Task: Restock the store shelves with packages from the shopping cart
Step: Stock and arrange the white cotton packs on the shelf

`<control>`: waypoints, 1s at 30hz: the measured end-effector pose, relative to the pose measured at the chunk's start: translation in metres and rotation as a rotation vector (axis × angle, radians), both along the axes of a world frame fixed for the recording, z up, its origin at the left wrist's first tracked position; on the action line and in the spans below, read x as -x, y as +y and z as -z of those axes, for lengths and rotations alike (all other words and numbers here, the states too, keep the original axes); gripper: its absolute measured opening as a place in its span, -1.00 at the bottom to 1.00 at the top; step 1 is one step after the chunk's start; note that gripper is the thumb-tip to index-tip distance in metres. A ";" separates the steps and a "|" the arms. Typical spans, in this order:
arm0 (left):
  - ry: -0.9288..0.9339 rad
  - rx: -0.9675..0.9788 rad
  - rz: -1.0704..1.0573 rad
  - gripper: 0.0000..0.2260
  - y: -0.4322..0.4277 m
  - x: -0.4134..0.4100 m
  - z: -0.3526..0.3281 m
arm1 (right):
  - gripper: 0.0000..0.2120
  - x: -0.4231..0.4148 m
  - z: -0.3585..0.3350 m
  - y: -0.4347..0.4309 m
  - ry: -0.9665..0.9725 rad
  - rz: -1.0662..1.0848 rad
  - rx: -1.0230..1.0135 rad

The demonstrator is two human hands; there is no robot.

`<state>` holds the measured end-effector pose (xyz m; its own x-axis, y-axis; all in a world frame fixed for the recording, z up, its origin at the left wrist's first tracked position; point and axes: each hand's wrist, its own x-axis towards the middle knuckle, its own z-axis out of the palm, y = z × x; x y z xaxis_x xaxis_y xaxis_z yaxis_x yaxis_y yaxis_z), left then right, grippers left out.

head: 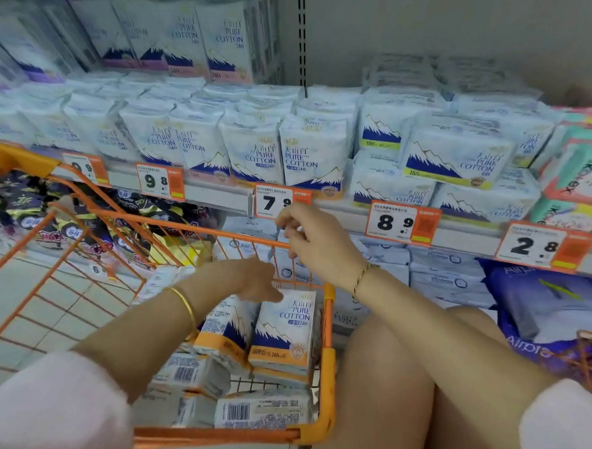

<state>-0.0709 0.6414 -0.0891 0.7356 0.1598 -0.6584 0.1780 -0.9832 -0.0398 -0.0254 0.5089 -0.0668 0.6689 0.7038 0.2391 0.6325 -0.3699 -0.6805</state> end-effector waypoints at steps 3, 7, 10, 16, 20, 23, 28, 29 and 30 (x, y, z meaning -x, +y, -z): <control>-0.075 -0.006 0.013 -0.53 -0.008 0.006 0.007 | -0.77 0.004 0.010 -0.001 -0.034 0.056 0.009; -0.076 0.058 0.005 -0.49 -0.005 0.009 0.007 | -0.70 0.011 0.020 -0.003 -0.284 0.123 0.141; -0.051 0.071 -0.023 -0.50 -0.014 0.013 0.015 | -0.68 0.015 0.022 -0.002 -0.430 0.115 0.179; -0.079 -0.011 0.005 -0.29 -0.046 0.013 0.035 | -0.65 0.003 0.021 0.000 -0.496 0.051 0.167; -0.125 0.080 -0.130 -0.13 -0.044 0.006 0.047 | -0.65 -0.005 0.021 0.000 -0.563 0.048 0.187; -0.110 0.144 -0.193 0.02 -0.044 0.006 0.053 | -0.67 -0.012 0.023 0.001 -0.593 0.042 0.142; -0.053 0.194 -0.175 0.05 -0.042 0.006 0.054 | -0.72 -0.017 0.028 -0.001 -0.617 0.046 0.103; -0.060 0.213 -0.173 0.04 -0.041 0.007 0.053 | -0.72 -0.018 0.029 -0.001 -0.608 0.046 0.094; -0.069 0.236 -0.168 0.02 -0.039 0.007 0.051 | -0.71 -0.018 0.029 -0.002 -0.599 0.043 0.089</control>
<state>-0.0781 0.6021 -0.1400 0.7561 0.1314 -0.6411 0.3330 -0.9206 0.2040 -0.0072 0.5072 -0.0956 0.4643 0.7139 0.5242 0.8792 -0.4428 -0.1756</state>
